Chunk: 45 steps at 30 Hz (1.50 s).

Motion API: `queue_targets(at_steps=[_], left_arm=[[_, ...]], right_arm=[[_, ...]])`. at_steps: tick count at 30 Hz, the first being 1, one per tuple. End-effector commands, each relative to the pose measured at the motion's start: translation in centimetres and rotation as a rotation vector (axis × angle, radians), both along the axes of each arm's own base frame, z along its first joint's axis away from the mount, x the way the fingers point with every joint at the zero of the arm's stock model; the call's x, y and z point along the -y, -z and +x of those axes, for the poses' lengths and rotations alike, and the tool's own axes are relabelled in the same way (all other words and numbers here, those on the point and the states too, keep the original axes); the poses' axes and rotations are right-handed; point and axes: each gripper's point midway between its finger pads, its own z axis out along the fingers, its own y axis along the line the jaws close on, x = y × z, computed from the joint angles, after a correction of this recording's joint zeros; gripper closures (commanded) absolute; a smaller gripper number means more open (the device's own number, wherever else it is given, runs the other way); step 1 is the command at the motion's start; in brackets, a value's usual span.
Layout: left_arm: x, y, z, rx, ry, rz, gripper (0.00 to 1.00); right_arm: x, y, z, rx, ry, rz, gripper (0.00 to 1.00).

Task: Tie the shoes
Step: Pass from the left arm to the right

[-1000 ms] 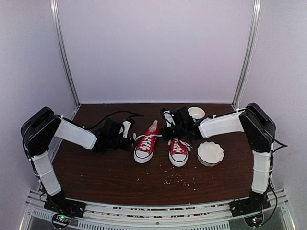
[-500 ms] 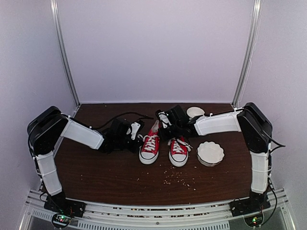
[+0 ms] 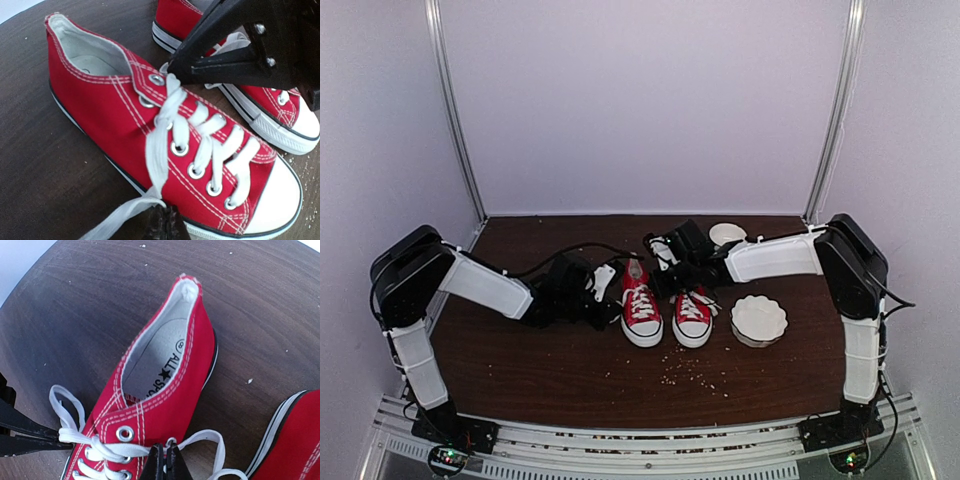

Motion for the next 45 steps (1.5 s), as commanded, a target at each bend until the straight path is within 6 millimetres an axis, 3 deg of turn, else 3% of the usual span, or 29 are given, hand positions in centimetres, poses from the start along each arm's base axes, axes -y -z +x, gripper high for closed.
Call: queue_targets(at_steps=[1,15,22,27,33,37,42,45], left_arm=[[0.1,-1.1,-1.2,0.004,0.031,-0.036,1.00],[-0.5,-3.7,-3.7,0.035,0.058,-0.059,1.00],[-3.6,-8.5,-4.2,0.123,0.002,-0.012,1.00],[-5.3,-12.9,-5.1,0.197,-0.013,-0.034,1.00],[-6.3,-16.3,-6.1,0.225,-0.020,-0.072,1.00],[-6.8,-17.7,-5.3,0.270,-0.061,-0.069,1.00],[-6.2,-19.7,-4.3,0.338,-0.082,-0.124,1.00],[-6.4,-20.1,-4.3,0.364,-0.087,-0.139,1.00]], right_arm=[[-0.7,0.1,-2.3,-0.042,-0.041,0.020,1.00],[-1.6,-1.6,-4.5,-0.051,-0.067,0.092,1.00],[1.2,-5.7,-5.3,0.046,-0.018,0.107,1.00],[3.8,-7.0,-8.6,0.095,-0.017,0.088,1.00],[5.6,-6.8,-12.3,0.076,-0.051,0.052,1.00],[7.3,-6.3,-13.4,0.078,-0.027,0.045,1.00],[7.2,-3.9,-15.0,0.003,-0.072,0.038,1.00],[7.3,-3.7,-15.8,-0.003,-0.094,0.060,0.97]])
